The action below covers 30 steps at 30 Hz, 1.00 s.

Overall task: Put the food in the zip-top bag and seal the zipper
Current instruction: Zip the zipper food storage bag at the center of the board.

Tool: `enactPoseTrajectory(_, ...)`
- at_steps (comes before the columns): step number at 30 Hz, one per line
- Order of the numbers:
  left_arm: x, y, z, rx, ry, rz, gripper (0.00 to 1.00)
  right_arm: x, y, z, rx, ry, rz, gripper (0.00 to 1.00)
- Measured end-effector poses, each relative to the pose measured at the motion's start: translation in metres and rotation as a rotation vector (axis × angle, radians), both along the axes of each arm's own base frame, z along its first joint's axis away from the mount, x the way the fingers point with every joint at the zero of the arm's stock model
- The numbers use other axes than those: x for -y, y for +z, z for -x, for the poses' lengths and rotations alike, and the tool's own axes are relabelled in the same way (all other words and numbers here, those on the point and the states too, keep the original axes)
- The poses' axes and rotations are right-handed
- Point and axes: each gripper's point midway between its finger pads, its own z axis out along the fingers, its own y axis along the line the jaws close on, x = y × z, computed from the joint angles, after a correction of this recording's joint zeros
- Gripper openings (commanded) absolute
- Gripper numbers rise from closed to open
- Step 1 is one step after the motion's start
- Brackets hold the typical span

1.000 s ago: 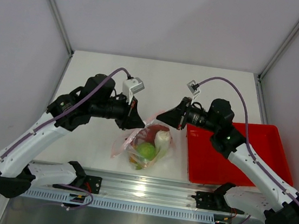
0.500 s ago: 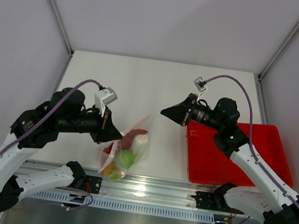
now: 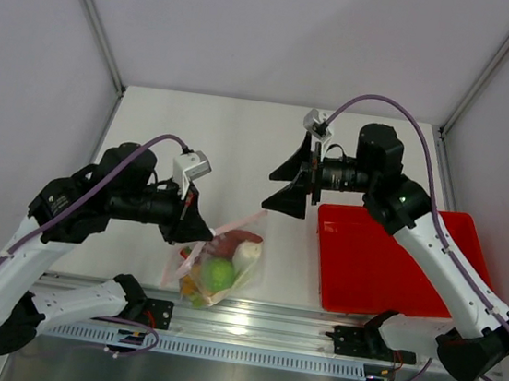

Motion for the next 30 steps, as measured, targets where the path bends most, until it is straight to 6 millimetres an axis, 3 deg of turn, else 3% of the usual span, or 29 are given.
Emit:
enactPoseTrajectory(5, 0.005, 0.001, 0.002, -0.020, -0.031, 0.007, 0.01, -0.012, 0.013, 0.032, 0.084, 0.174, 0.028, 0.87)
enactPoseTrajectory(11, 0.014, 0.001, 0.002, -0.046, -0.062, 0.015, 0.01, -0.033, -0.028, 0.072, 0.022, 0.329, 0.147, 0.82)
enactPoseTrajectory(15, 0.016, 0.001, 0.003, -0.051, -0.074, 0.022, 0.01, -0.041, -0.051, 0.074, -0.012, 0.352, 0.211, 0.72)
enactPoseTrajectory(18, 0.016, 0.002, 0.004, -0.050, -0.076, 0.025, 0.00, -0.047, -0.061, 0.074, -0.020, 0.361, 0.241, 0.43)
enactPoseTrajectory(20, 0.016, 0.003, 0.006, -0.051, -0.083, 0.031, 0.00, -0.052, -0.067, 0.074, -0.012, 0.367, 0.255, 0.00)
enactPoseTrajectory(26, 0.012, 0.003, 0.008, -0.050, -0.078, 0.026, 0.01, -0.057, -0.070, 0.062, -0.021, 0.283, 0.255, 0.00)
enactPoseTrajectory(30, 0.011, 0.003, -0.003, -0.012, -0.033, 0.017, 0.01, -0.052, -0.071, 0.046, -0.054, 0.164, 0.241, 0.00)
